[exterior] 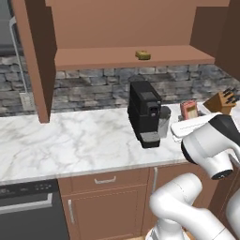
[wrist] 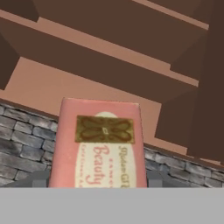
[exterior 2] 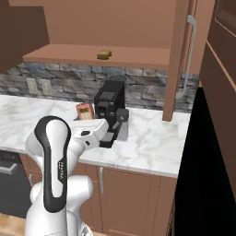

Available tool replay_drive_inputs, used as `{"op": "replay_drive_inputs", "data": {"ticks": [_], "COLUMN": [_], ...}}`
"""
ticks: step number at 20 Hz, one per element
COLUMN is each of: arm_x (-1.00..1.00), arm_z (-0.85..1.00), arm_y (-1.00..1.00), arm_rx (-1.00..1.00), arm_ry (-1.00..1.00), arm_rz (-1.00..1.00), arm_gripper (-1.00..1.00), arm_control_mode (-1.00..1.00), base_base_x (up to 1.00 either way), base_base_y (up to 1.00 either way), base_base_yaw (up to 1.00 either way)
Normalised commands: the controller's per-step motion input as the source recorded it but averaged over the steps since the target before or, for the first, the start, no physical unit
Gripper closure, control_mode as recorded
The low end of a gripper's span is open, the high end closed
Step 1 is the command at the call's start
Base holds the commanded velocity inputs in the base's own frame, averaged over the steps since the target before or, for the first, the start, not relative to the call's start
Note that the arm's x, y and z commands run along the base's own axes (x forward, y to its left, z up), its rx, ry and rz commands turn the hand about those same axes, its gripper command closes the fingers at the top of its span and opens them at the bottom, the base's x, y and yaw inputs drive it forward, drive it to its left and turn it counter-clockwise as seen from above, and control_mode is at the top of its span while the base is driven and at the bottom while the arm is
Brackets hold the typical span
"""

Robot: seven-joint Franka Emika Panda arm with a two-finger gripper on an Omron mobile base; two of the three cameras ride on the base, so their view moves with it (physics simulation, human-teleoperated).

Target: Pick up the sponge and bar soap from the sink, and place them back in the cabinet, and close the cabinet doors.

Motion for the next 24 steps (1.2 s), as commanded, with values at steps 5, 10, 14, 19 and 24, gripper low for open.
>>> {"op": "replay_drive_inputs", "data": {"ticks": [5, 10, 14, 19, 24], "arm_x": [0.00, 0.00, 0.00, 0.00, 0.00], "arm_z": [0.00, 0.00, 0.00, 0.00, 0.00], "arm_y": [0.00, 0.00, 0.00, 0.00, 0.00], "arm_rx": [0.00, 0.00, 0.00, 0.00, 0.00], "arm_ry": [0.00, 0.00, 0.00, 0.00, 0.00], "arm_rz": [0.00, 0.00, 0.00, 0.00, 0.00], "arm_gripper": [1.00, 1.00, 1.00, 1.00, 1.00], "arm_control_mode": [1.00, 1.00, 1.00, 1.00, 1.00], "base_base_x": [0.19, 0.28, 0.41, 0.31, 0.13], "base_base_y": [-0.11, 0.00, 0.00, 0.01, 0.13], "base_base_yaw": [0.00, 0.00, 0.00, 0.00, 0.00]}}
